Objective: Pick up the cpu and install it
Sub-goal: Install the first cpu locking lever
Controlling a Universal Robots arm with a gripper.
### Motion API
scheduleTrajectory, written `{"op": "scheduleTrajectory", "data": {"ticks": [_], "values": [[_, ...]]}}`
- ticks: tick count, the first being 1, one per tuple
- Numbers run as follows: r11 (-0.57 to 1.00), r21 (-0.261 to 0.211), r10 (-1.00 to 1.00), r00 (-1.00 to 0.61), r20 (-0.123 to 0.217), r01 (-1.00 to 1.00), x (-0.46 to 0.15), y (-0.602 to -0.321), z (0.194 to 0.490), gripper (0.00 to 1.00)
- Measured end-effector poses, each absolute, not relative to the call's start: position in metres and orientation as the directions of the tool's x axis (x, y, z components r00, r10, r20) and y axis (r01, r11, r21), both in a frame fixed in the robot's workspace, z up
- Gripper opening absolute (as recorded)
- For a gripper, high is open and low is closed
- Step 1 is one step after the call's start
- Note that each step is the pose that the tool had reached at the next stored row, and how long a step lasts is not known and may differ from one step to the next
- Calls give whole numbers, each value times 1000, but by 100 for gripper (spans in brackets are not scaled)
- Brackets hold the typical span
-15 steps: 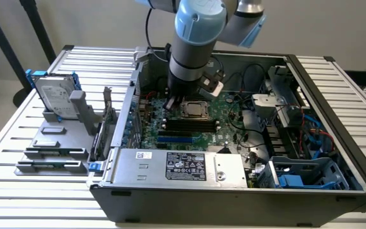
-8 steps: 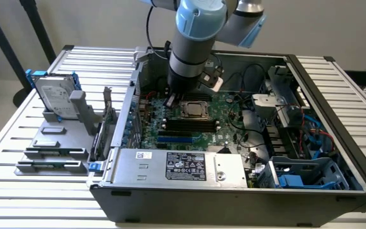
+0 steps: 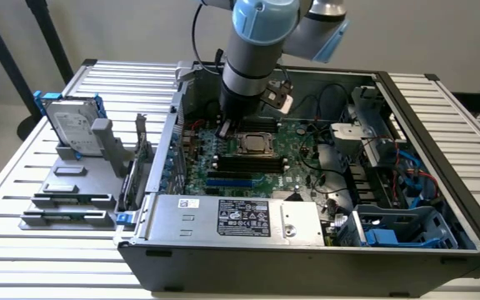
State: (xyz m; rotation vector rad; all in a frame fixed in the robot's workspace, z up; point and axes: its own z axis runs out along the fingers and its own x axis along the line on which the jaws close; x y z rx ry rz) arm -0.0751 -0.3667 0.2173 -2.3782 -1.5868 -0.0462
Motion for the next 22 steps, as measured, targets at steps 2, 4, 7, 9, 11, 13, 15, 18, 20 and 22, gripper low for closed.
{"op": "scheduleTrajectory", "data": {"ticks": [2,4,7,9,11,13,15,18,20,22], "values": [[-344,-210,907,382,180,915,-75,-366,219,11],[-332,-204,912,368,180,921,-75,-365,220,11],[-314,-190,920,348,180,930,-75,-364,221,11],[-303,-181,925,334,181,936,-75,-364,221,11],[-290,-171,930,320,180,942,-75,-363,221,11],[-279,-162,935,306,178,947,-75,-363,222,11],[-266,-154,940,292,176,952,-75,-362,222,11],[-247,-143,947,270,171,958,-75,-361,223,11],[-235,-138,952,256,166,962,-75,-360,224,11],[-223,-133,957,243,160,966,-75,-360,224,11]]}}
